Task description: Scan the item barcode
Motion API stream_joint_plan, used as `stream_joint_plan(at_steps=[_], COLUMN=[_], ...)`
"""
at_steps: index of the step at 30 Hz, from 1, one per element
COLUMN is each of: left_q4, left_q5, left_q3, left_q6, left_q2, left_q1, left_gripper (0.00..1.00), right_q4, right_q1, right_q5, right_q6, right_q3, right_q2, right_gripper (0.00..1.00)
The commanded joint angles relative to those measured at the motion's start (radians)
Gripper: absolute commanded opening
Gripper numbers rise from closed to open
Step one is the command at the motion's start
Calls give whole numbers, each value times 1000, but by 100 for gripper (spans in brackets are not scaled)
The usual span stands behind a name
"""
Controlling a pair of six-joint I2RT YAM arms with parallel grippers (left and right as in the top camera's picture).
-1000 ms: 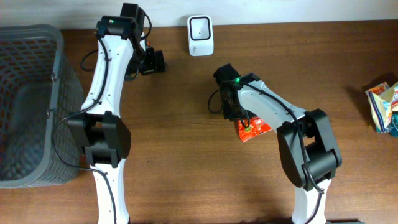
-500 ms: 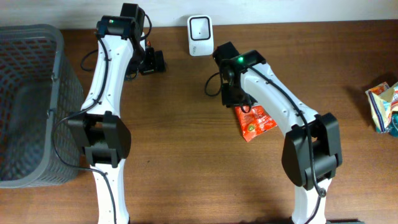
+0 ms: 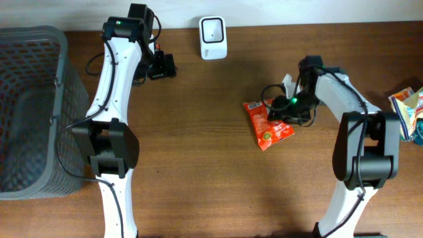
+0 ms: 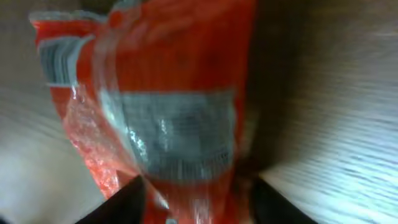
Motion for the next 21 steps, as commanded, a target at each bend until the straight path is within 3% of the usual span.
stream_joint_plan(at_steps=[1, 3, 7, 8, 9, 11, 13, 14, 19, 21], left_q4=[0, 1, 1, 1, 1, 1, 1, 1, 0, 0], left_q5=[-10, -10, -10, -10, -10, -10, -10, -10, -10, -10], left_q3=[-4, -4, -4, -4, -4, -4, -4, -4, -4, -4], left_q6=[5, 5, 5, 5, 5, 5, 5, 5, 5, 5], left_q2=[-10, -10, -10, -10, -10, -10, -10, -10, -10, -10], left_q1=[-1, -1, -1, -1, -1, -1, -1, -1, -1, -1], left_gripper=[99, 99, 99, 99, 99, 99, 99, 99, 99, 99], right_q4=[57, 72, -46, -185, -211, -234, -224, -214, -199, -196], right_q1=[-6, -8, -3, 44, 65, 108, 208, 243, 404, 454], right_q5=[-139, -130, -8, 204, 267, 401, 751, 836, 988, 978], right_q6=[-15, 35, 51, 92, 106, 163, 341, 377, 436, 469], right_q3=[-53, -48, 88, 262, 299, 336, 343, 336, 328, 328], right_q2=[-4, -6, -15, -21, -21, -21, -19, -16, 28, 52], right_gripper=[40, 21, 4, 4, 4, 4, 4, 4, 5, 14])
